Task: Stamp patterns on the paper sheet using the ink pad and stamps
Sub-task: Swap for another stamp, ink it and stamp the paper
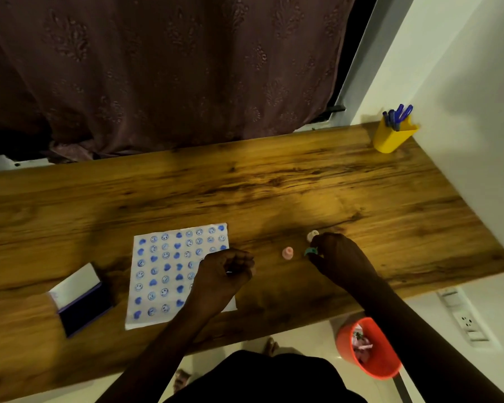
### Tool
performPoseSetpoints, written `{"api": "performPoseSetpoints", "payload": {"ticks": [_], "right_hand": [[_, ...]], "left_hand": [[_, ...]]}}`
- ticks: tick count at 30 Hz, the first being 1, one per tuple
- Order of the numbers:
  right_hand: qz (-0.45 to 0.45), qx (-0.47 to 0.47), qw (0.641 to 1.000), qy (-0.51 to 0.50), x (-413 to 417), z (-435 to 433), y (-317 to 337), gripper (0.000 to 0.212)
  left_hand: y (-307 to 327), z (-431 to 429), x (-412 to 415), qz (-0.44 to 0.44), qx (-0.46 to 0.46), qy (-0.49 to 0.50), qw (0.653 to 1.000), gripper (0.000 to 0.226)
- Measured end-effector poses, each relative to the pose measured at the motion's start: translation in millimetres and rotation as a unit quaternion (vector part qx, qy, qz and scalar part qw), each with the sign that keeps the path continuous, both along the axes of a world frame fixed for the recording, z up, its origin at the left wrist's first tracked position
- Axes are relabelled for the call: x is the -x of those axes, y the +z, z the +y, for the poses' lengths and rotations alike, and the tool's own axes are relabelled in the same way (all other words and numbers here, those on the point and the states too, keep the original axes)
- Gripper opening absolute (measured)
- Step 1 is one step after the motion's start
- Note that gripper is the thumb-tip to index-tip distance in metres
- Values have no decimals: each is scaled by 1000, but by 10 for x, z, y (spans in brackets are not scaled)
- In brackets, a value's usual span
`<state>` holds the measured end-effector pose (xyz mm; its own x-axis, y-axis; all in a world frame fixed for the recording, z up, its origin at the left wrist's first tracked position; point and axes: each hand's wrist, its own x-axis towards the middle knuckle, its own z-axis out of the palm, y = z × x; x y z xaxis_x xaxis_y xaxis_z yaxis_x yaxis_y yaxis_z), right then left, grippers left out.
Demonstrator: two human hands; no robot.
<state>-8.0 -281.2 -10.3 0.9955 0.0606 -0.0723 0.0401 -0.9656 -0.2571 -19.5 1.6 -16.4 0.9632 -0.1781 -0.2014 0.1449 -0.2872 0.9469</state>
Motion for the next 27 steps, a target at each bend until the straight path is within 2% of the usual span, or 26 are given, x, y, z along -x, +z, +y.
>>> {"api": "performPoseSetpoints", "payload": {"ticks": [3, 5, 9, 14, 19, 23, 27], "right_hand": [[-6, -81, 996, -43, -22, 10, 106, 22], [22, -157, 984, -78, -21, 48, 196, 24], [106, -375, 907, -161, 33, 343, 377, 35], [167, -518, 821, -171, 93, 773, 455, 37], [207, -537, 801, -165, 113, 1128, 487, 36], [238, -509, 816, -135, 114, 1358, 518, 39], [250, -488, 833, -79, 114, 1522, 514, 41]], "left_hand": [[25, 8, 3, -1, 11, 3, 1000, 29], [50, 2, 3, -4, 14, 3, 1000, 28], [110, -20, 20, -5, 40, 9, 999, 29], [183, 39, 23, -15, 95, 20, 995, 33], [187, 263, 54, -19, 102, 49, 993, 43], [201, 464, 118, -32, 97, 59, 993, 30], [235, 618, 177, -41, 86, 65, 993, 35]]}}
